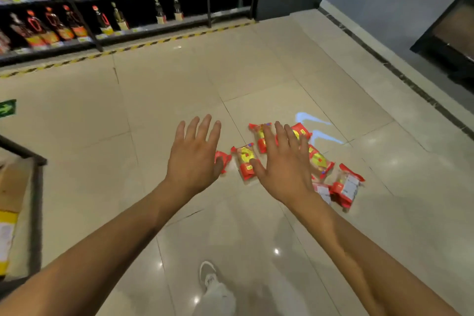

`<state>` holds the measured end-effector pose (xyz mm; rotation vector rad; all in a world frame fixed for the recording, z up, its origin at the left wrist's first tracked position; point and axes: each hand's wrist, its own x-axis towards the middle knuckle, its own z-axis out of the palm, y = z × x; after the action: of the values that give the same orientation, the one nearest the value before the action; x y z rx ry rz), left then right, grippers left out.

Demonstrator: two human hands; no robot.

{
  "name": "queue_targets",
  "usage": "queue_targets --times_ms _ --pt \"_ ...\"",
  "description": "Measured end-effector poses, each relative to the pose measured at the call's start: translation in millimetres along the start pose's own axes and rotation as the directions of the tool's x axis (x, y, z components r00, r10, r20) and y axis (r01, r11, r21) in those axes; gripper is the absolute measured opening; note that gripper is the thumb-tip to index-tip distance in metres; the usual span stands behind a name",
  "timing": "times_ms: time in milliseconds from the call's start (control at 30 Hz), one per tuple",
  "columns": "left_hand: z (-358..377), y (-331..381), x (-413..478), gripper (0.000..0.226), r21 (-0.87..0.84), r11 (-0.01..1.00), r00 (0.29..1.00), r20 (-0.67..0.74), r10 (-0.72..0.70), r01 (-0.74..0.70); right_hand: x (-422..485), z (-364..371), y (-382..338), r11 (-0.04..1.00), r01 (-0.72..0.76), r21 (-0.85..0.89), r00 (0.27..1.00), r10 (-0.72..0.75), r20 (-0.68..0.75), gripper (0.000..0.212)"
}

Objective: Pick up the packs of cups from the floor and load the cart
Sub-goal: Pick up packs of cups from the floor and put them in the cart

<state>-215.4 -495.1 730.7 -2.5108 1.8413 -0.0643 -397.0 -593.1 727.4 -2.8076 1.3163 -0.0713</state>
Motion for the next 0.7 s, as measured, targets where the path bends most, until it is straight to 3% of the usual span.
queue_targets --times_ms 167,367,700 --pt "43 -31 95 0.076 -0.042 0.998 0.998 0.037 0.042 -0.04 92 42 2 0.999 -0.029 -0.014 0.999 0.03 0.038 0.079" --pt "152 -58 226 0.078 0.022 0.994 0.983 0.148 0.106 -0.111 218 153 36 0.992 -0.112 0.061 0.987 0.104 0.124 0.077" --pt "465 -88 401 0.081 0.125 0.984 0.879 0.474 0.056 -0.13 355 458 104 0.987 -0.162 0.022 0.884 0.135 0.447 0.078"
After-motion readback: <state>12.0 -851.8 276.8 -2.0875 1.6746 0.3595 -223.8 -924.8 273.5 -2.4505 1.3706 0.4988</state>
